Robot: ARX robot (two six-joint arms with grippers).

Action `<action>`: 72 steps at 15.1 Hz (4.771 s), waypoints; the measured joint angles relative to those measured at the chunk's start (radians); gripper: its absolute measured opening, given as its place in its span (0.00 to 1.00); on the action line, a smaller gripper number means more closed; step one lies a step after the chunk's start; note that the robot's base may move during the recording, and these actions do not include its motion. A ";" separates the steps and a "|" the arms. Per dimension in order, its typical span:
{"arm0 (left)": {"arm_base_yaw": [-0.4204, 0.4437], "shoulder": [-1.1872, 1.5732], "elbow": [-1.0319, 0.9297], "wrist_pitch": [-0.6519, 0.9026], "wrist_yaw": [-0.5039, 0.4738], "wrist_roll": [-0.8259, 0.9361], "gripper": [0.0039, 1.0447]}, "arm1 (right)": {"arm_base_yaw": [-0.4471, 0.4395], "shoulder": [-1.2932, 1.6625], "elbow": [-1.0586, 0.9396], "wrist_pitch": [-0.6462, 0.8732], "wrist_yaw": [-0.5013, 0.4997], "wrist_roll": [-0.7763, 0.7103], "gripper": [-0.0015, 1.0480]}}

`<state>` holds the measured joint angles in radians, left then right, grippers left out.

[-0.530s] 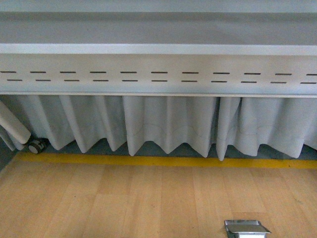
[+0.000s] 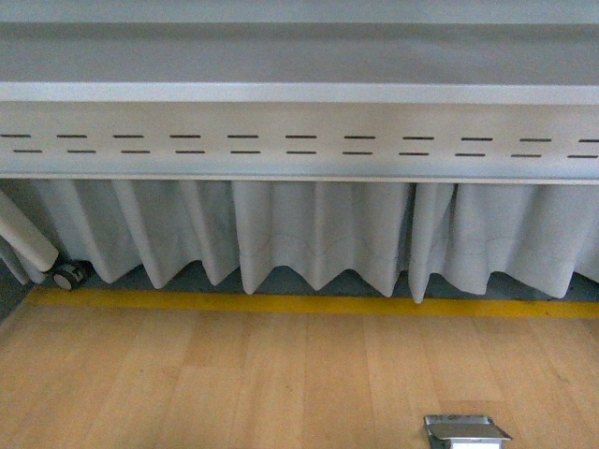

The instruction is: Open oven

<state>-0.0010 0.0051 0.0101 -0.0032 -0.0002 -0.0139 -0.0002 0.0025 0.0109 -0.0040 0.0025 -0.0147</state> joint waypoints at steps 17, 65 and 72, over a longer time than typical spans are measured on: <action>0.000 0.000 0.000 -0.002 0.000 0.000 0.94 | 0.000 0.000 0.000 -0.002 0.000 0.000 0.94; 0.000 0.000 0.000 0.004 0.000 0.004 0.94 | 0.000 0.001 0.000 0.003 -0.002 0.000 0.94; 0.000 0.000 0.000 -0.001 0.000 0.003 0.94 | 0.000 0.001 0.000 0.000 -0.002 0.000 0.94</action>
<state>-0.0010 0.0051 0.0105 -0.0044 -0.0002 -0.0105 -0.0002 0.0036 0.0109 -0.0036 0.0002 -0.0147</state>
